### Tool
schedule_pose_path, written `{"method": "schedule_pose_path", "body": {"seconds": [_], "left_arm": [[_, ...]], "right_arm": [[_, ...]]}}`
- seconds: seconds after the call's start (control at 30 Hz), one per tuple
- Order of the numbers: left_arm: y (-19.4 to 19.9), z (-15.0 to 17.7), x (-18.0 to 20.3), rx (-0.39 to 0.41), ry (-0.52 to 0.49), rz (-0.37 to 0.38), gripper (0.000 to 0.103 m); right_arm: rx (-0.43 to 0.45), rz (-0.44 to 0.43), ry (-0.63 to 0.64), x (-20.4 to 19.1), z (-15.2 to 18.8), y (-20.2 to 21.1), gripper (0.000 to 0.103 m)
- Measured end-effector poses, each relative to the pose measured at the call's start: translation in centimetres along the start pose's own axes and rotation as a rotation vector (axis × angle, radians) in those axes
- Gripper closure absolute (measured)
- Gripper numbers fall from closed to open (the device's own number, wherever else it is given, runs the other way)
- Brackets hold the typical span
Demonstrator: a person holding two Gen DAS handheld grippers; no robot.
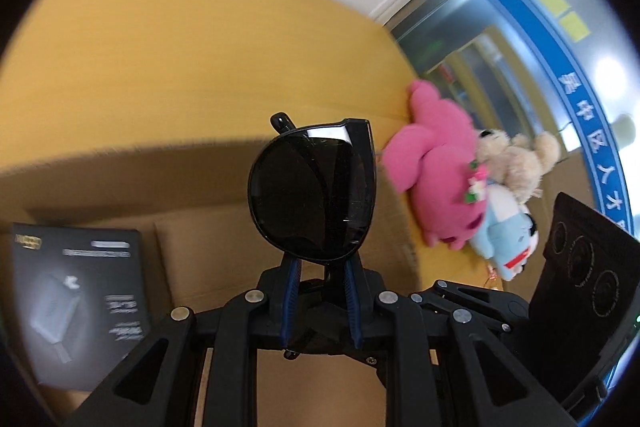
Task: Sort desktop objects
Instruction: 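Carry the black sunglasses with both grippers into the cardboard box, then open both grippers to drop the sunglasses in the box and withdraw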
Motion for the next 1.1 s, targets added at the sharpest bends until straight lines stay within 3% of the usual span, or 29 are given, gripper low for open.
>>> {"method": "schedule_pose_path", "body": {"seconds": [0.17, 0.43, 0.57, 0.63, 0.7, 0.77, 0.8, 0.83, 1.0, 1.1], "left_arm": [[-3.3, 1.0, -1.3, -0.062, 0.047, 0.001, 0.083], [-4.8, 1.1, -1.2, -0.102, 0.066, -0.021, 0.081], [-3.3, 1.2, -0.5, -0.088, 0.038, -0.084, 0.07], [-1.4, 1.3, 0.3, -0.057, 0.008, -0.108, 0.07], [1.1, 1.5, 1.4, -0.012, -0.027, -0.127, 0.07], [4.5, 2.1, 2.7, 0.047, -0.074, -0.151, 0.07], [6.4, 2.6, 3.5, 0.083, -0.101, -0.169, 0.068], [8.9, 3.5, 4.3, 0.133, -0.128, -0.198, 0.065], [18.6, 8.6, 6.5, 0.346, -0.234, -0.313, 0.034], [23.3, 12.6, 7.1, 0.449, -0.271, -0.405, 0.026]], "right_arm": [[-0.108, 0.061, -0.07, 2.1, 0.7, -3.5, 0.088], [-0.128, 0.06, -0.118, 2.6, 1.2, -4.4, 0.087], [-0.121, 0.029, -0.135, 2.5, 1.6, -4.4, 0.085], [-0.122, 0.025, -0.135, 2.5, 2.0, -4.1, 0.07], [-0.094, 0.02, -0.133, 2.1, 2.3, -2.7, 0.063], [-0.042, 0.04, -0.119, 1.0, 3.1, -0.2, 0.044], [-0.009, 0.061, -0.098, 1.4, 3.4, 0.9, 0.029], [0.055, 0.095, -0.05, 0.3, 4.1, 3.1, 0.021], [0.26, 0.105, 0.084, -5.0, 8.0, 11.1, 0.0], [0.367, 0.137, 0.121, -7.6, 11.7, 14.8, 0.0]]}}
Point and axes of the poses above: each gripper's, at about its wrist camera, not at the fingertips, and y roughly against the way its jaws point, x to its right, z to its underside, the point moved 8 cm from there along -y, roughly the way its jaws point, and after that the axes turned 10 degrees about -y, right-handed, at the moved point
